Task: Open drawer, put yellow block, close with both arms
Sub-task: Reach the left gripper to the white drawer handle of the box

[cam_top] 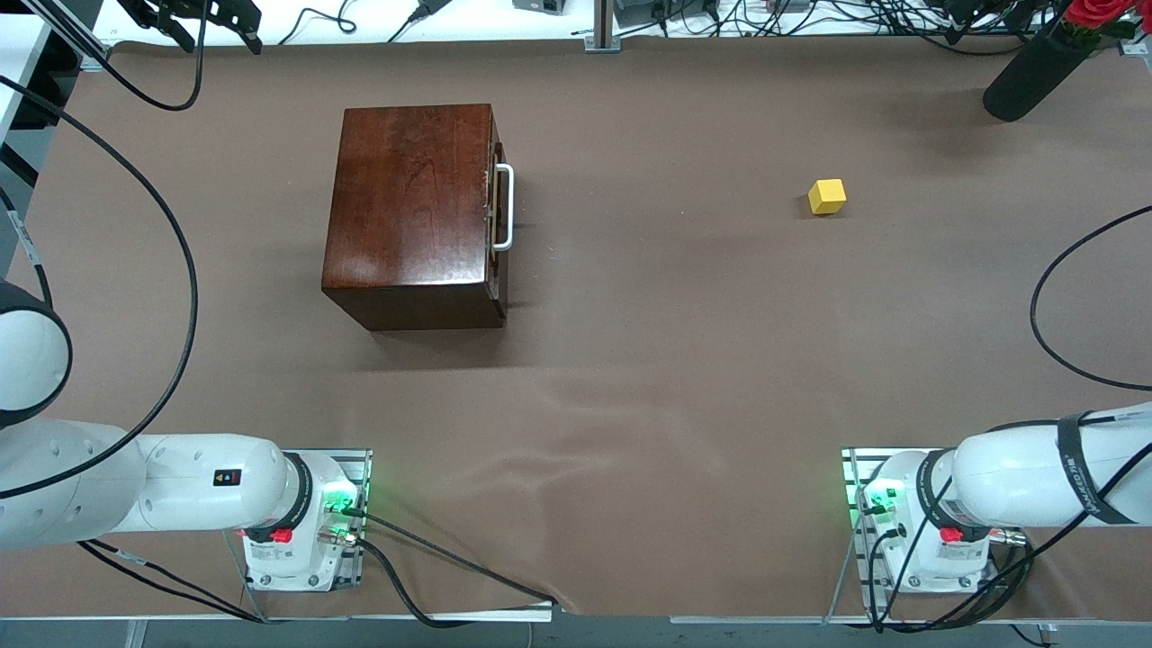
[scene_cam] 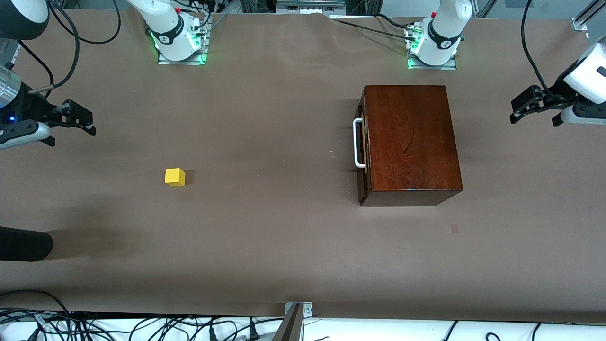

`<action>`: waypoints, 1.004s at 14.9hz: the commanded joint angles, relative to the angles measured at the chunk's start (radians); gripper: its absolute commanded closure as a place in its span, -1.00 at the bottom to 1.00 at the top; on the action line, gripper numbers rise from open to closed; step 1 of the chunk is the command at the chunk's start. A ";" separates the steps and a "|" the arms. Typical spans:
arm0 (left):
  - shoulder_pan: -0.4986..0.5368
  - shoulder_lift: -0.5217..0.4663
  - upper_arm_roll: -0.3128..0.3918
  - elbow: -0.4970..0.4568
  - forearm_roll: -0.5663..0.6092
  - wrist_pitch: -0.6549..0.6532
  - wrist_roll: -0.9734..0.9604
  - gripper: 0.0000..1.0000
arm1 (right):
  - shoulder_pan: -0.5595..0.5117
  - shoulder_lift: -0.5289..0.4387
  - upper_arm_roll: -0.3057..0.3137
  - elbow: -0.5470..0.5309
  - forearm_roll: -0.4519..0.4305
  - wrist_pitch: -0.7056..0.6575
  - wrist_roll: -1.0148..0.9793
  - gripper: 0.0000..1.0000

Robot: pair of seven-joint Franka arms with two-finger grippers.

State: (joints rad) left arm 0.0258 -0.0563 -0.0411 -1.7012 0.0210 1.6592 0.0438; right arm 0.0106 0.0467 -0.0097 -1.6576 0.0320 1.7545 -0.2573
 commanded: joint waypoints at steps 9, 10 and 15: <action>0.002 0.130 -0.143 0.081 -0.035 -0.185 0.022 -1.00 | -0.012 0.008 0.011 0.024 -0.007 -0.046 0.043 -1.00; -0.003 0.139 -0.192 0.083 -0.032 -0.176 0.010 -1.00 | -0.012 0.008 0.011 0.024 -0.007 -0.047 0.040 -1.00; -0.065 0.260 -0.364 0.222 -0.021 -0.176 -0.356 -1.00 | -0.020 0.016 0.005 0.022 -0.006 -0.047 0.036 -1.00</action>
State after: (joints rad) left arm 0.0021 0.1161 -0.3649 -1.5813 0.0179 1.5120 -0.1594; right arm 0.0065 0.0486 -0.0108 -1.6575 0.0321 1.7264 -0.2239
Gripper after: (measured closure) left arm 0.000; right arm 0.000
